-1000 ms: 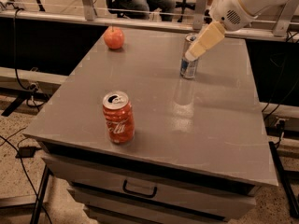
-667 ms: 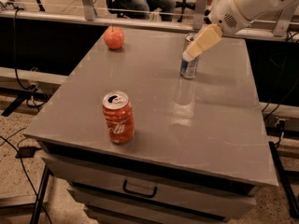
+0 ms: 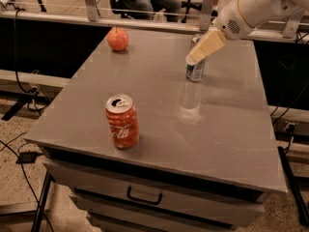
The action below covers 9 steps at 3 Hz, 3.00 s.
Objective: Move redbull can near apple
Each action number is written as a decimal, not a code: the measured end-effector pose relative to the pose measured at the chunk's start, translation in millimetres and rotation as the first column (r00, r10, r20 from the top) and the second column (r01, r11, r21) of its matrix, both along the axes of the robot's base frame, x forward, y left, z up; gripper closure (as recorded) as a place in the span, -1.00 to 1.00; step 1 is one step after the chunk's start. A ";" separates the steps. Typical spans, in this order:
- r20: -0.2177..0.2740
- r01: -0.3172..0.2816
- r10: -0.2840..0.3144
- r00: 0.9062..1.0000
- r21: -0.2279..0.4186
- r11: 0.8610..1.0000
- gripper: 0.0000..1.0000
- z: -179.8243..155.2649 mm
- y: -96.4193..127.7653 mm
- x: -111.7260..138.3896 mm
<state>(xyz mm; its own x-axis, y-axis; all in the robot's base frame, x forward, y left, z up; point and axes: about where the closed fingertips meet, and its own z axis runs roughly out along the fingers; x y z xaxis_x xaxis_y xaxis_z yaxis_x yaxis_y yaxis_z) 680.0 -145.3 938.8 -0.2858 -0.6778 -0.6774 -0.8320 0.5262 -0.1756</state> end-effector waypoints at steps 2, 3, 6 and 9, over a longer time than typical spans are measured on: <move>-0.006 -0.007 0.007 1.000 0.000 1.000 -0.15 -3.8 4.2 0.9; -0.009 -0.010 0.010 1.000 0.001 1.000 0.33 -5.8 6.4 1.3; -0.015 -0.033 0.033 0.999 0.003 0.999 1.00 -9.4 15.9 4.5; 0.021 -0.167 0.166 0.986 0.157 0.973 1.00 2.7 77.8 45.1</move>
Offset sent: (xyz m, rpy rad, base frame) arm 0.0004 0.0018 -0.0016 0.0001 0.0026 0.0029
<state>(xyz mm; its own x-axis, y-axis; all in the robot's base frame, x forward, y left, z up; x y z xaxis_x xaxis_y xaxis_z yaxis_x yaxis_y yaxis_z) 725.1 -67.5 941.5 -0.1718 -0.6002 -0.7812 -0.9093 0.4017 -0.1086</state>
